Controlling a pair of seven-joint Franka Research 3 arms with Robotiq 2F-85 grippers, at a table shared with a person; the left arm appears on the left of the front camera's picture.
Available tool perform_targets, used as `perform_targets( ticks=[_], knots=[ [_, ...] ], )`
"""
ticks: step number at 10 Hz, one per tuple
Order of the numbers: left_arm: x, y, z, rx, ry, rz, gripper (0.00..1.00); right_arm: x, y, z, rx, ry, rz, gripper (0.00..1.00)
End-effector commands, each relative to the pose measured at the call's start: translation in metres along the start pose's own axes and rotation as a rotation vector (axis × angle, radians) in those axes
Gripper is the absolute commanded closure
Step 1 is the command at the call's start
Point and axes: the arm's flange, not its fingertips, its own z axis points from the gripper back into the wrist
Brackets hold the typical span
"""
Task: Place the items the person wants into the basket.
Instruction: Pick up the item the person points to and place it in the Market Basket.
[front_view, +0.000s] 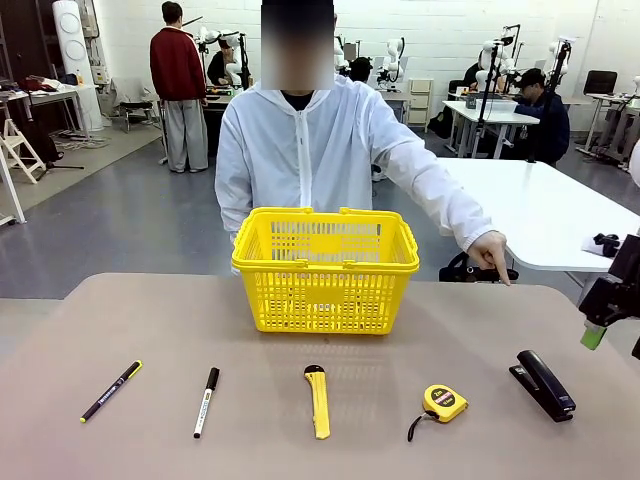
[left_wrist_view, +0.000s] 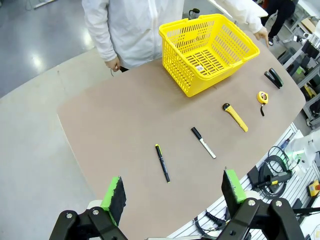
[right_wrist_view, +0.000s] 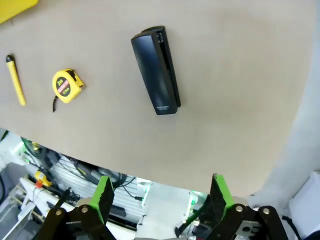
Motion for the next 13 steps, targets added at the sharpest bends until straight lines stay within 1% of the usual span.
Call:
perform_targets(
  ticks=[1,2,4,5,7,8,9,11,13],
  knots=[
    [0.001,0.001,0.002,-0.016,-0.001,-0.013,0.0,0.001,0.011,-0.02,-0.072,0.007,0.034,0.0],
    [0.001,0.001,0.002,-0.016,-0.001,-0.013,0.0,0.008,0.015,-0.034,-0.103,0.017,0.032,0.0],
    [0.001,0.001,0.002,-0.016,-0.001,-0.013,0.0,0.023,0.024,-0.048,-0.111,-0.005,0.041,0.0],
    [0.001,0.001,0.002,-0.016,-0.001,-0.013,0.0,0.029,0.028,-0.054,-0.12,-0.032,0.056,0.0],
    [0.001,0.001,0.002,-0.016,-0.001,-0.013,0.0,0.041,0.037,-0.066,-0.175,-0.135,0.121,0.0],
    [0.001,0.001,0.002,-0.016,-0.001,-0.013,0.0,0.048,0.035,-0.071,-0.216,-0.175,0.136,0.0],
    [0.001,0.001,0.002,-0.016,-0.001,-0.013,0.0,0.054,0.032,-0.075,-0.237,-0.193,0.144,0.0],
    [0.001,0.001,0.002,-0.016,-0.001,-0.013,0.0,0.061,0.026,-0.081,-0.243,-0.239,0.187,0.0],
    [0.001,0.001,0.002,-0.016,-0.001,-0.013,0.0,0.065,0.019,-0.088,-0.225,-0.25,0.228,0.0]
  ],
)
